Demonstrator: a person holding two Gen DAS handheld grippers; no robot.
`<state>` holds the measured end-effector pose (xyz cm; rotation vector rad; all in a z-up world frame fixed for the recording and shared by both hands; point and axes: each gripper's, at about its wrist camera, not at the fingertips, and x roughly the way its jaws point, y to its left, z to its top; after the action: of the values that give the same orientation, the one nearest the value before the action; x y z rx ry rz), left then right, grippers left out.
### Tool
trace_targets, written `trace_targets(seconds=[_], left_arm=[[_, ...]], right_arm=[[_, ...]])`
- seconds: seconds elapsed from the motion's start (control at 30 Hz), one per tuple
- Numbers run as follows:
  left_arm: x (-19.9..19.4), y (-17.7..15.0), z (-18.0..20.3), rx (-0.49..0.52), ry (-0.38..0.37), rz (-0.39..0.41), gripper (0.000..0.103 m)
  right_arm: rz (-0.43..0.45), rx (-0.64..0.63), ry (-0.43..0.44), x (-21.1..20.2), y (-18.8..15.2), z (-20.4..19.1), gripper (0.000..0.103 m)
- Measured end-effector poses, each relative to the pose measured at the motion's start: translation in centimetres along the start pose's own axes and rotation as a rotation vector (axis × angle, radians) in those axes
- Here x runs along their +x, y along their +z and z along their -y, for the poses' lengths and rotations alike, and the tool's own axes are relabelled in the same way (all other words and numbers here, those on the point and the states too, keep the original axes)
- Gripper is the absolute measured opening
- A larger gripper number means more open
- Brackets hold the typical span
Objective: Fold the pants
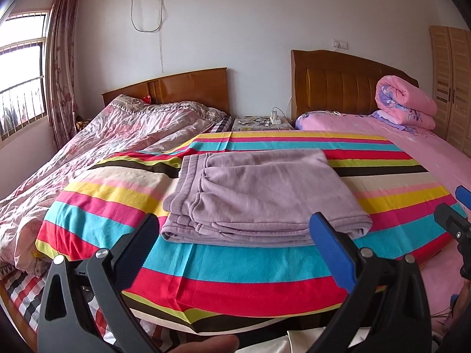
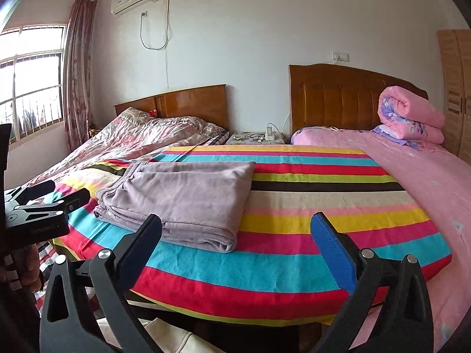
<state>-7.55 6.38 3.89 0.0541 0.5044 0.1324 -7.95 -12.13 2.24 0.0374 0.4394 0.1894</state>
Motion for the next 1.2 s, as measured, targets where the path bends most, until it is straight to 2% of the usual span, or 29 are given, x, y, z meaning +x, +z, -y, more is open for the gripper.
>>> trace_targets(seconds=[1.2], left_arm=[[-0.06,-0.06,-0.19,-0.003,0.003,0.005,0.102]], right_arm=[[-0.012,-0.009,0.007,0.28,-0.24,-0.51,0.098]])
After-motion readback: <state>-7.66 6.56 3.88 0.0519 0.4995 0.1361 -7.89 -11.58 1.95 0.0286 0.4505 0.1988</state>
